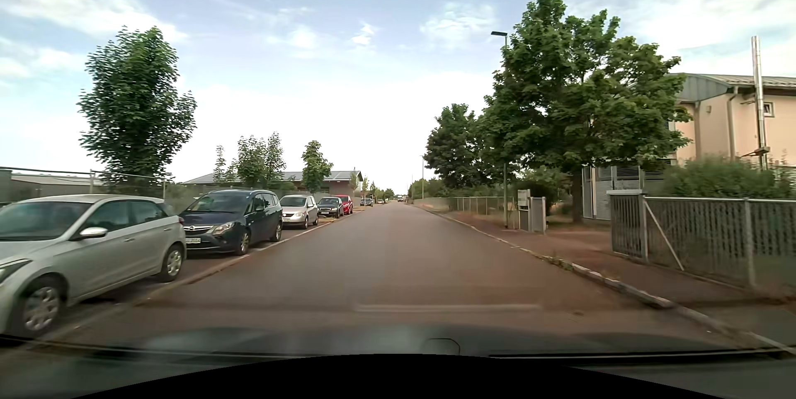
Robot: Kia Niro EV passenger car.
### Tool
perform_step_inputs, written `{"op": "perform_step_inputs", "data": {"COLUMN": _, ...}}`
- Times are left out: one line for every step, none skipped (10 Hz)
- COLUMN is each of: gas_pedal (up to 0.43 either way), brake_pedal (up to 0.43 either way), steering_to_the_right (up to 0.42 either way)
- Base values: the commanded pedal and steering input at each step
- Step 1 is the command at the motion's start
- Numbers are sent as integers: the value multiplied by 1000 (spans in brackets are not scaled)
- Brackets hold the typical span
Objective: Follow the waypoints while adhering to traffic rules and regulations
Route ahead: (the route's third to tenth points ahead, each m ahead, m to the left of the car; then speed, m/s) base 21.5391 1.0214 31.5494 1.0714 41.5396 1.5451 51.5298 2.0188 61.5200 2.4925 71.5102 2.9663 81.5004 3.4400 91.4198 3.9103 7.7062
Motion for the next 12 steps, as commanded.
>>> {"op": "perform_step_inputs", "data": {"gas_pedal": 157, "brake_pedal": 0, "steering_to_the_right": 26}}
{"op": "perform_step_inputs", "data": {"gas_pedal": 150, "brake_pedal": 0, "steering_to_the_right": 25}}
{"op": "perform_step_inputs", "data": {"gas_pedal": 150, "brake_pedal": 0, "steering_to_the_right": 23}}
{"op": "perform_step_inputs", "data": {"gas_pedal": 150, "brake_pedal": 0, "steering_to_the_right": 23}}
{"op": "perform_step_inputs", "data": {"gas_pedal": 150, "brake_pedal": 0, "steering_to_the_right": 21}}
{"op": "perform_step_inputs", "data": {"gas_pedal": 150, "brake_pedal": 0, "steering_to_the_right": 19}}
{"op": "perform_step_inputs", "data": {"gas_pedal": 150, "brake_pedal": 0, "steering_to_the_right": 19}}
{"op": "perform_step_inputs", "data": {"gas_pedal": 150, "brake_pedal": 0, "steering_to_the_right": 18}}
{"op": "perform_step_inputs", "data": {"gas_pedal": 150, "brake_pedal": 0, "steering_to_the_right": 14}}
{"op": "perform_step_inputs", "data": {"gas_pedal": 150, "brake_pedal": 0, "steering_to_the_right": 7}}
{"op": "perform_step_inputs", "data": {"gas_pedal": 150, "brake_pedal": 0, "steering_to_the_right": 3}}
{"op": "perform_step_inputs", "data": {"gas_pedal": 150, "brake_pedal": 0, "steering_to_the_right": 3}}
